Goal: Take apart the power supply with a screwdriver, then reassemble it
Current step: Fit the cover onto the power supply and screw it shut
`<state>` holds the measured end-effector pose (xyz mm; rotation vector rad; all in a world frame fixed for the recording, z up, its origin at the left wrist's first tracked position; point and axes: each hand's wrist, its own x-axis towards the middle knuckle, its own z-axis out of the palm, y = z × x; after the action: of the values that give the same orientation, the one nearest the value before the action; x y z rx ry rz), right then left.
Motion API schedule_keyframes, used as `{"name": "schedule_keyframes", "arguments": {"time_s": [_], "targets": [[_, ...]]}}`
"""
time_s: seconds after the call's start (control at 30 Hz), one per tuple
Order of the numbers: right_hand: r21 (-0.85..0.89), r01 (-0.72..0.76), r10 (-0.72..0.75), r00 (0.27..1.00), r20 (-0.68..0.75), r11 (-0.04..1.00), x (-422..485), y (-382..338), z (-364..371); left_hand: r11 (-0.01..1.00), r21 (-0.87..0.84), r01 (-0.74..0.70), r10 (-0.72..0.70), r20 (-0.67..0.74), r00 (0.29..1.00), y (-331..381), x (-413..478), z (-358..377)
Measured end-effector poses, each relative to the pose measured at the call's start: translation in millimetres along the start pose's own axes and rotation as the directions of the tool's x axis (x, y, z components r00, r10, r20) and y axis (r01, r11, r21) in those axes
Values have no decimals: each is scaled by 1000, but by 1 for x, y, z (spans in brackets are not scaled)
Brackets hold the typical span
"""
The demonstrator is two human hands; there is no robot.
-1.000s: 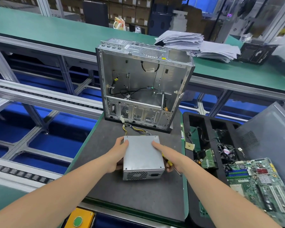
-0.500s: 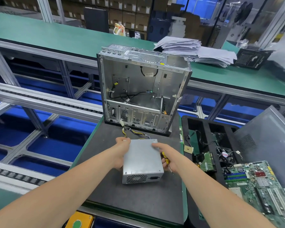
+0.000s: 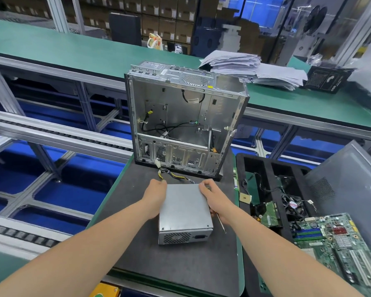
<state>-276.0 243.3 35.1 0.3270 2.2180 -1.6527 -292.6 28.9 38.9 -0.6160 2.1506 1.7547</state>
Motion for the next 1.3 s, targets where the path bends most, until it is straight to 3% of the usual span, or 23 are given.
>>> {"name": "schedule_keyframes", "arguments": {"time_s": [0.23, 0.4, 0.5, 0.63, 0.77, 0.9, 1.03, 1.1, 1.13, 1.2, 1.3], "targets": [[-24, -71, 73, 992, 102, 997, 7, -26, -18, 982, -161, 100, -100, 12, 995, 34, 0, -3], [-167, 8, 9, 995, 100, 986, 3, -35, -25, 933, -306, 189, -184, 46, 982, 46, -5, -7], [-84, 22, -16, 997, 69, 996, 2, -34, -22, 909, -357, 216, -200, 81, 976, 55, -13, -10], [32, 5, -4, 1000, -14, 999, 4, -25, -18, 955, -252, 157, -138, 91, 986, 55, -15, -13], [246, -126, 185, 955, -234, 961, 14, -3, -29, 969, -188, 159, -150, 64, 987, 51, -15, -17], [108, -64, 87, 970, -228, 992, 13, 26, -30, 965, -180, 193, -190, 33, 981, 51, -14, -17], [-282, 15, -81, 971, -225, 959, 9, 35, -24, 966, -154, 209, -206, 40, 978, 55, -14, -20], [-394, 54, -180, 939, -292, 918, 8, 30, -22, 966, -134, 222, -215, 63, 974, 56, -16, -21], [-380, 68, -202, 925, -323, 922, 6, 26, -20, 966, -131, 225, -216, 75, 973, 58, -17, -21], [-148, 57, -98, 953, -285, 987, -1, 12, -19, 962, -139, 234, -223, 88, 971, 59, -17, -22], [192, -83, 86, 996, -4, 978, -7, -4, -24, 949, -184, 255, -241, 97, 966, 61, -16, -23]]}}
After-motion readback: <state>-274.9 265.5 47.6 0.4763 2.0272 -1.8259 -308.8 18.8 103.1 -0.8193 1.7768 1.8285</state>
